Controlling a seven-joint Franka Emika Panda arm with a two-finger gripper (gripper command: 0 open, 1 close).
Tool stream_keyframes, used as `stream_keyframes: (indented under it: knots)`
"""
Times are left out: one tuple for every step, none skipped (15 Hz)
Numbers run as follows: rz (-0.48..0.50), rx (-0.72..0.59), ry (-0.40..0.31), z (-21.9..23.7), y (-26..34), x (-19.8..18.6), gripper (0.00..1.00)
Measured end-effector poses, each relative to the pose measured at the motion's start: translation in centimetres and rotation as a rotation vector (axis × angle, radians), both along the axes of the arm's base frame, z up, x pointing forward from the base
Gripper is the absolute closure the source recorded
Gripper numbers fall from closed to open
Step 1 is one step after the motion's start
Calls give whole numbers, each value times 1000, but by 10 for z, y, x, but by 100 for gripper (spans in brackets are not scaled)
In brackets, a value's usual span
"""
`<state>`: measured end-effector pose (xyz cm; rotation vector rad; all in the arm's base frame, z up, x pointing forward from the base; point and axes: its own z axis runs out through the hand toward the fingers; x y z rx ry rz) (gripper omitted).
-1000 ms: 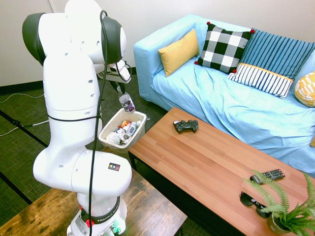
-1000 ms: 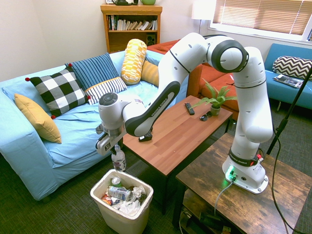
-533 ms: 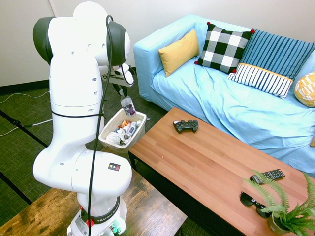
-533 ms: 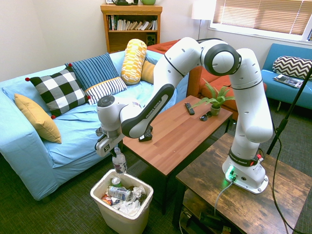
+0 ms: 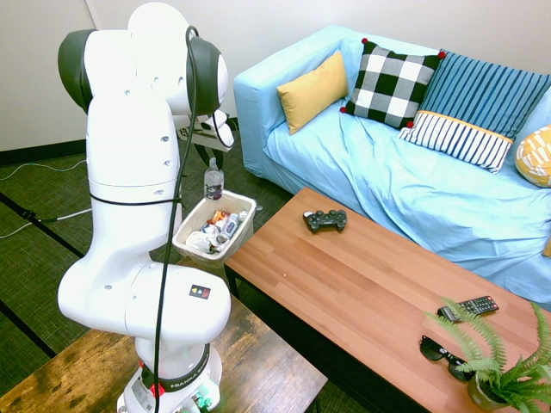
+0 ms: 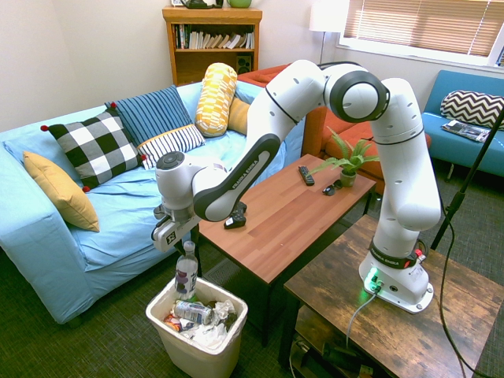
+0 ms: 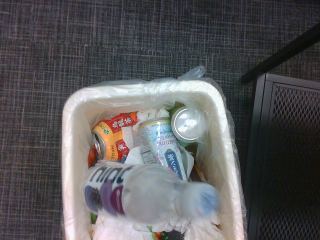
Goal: Throw the bottle in the trash bin
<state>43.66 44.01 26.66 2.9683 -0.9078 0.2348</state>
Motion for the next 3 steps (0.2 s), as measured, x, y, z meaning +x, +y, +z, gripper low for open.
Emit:
stream_keyframes:
  knots:
    - [0, 1, 1, 0, 0, 0, 0]
    - [-1, 1, 1, 0, 0, 0, 0]
    - [-2, 1, 2, 0, 0, 0, 0]
